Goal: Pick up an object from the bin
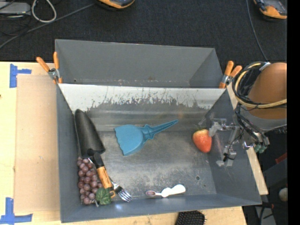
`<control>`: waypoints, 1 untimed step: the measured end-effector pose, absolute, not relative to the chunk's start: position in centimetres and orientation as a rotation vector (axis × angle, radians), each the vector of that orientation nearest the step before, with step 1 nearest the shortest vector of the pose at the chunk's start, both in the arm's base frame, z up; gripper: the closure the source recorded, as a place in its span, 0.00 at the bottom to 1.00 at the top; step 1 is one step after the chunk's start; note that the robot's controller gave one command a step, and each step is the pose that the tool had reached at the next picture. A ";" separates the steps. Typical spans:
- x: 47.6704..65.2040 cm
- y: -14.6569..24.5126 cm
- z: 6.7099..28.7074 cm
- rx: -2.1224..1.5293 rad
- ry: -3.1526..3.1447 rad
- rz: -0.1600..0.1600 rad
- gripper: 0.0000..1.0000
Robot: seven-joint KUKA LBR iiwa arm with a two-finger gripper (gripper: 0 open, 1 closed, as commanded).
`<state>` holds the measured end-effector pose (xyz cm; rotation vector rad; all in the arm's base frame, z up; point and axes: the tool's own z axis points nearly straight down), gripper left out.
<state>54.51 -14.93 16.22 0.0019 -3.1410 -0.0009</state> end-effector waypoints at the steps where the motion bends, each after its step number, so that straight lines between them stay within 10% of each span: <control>1: 57.6 -13.3 9.7 0.087 -3.147 0.000 0.00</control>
Offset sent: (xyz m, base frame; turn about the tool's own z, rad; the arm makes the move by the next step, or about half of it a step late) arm 0.0733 0.0532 -0.0726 0.0269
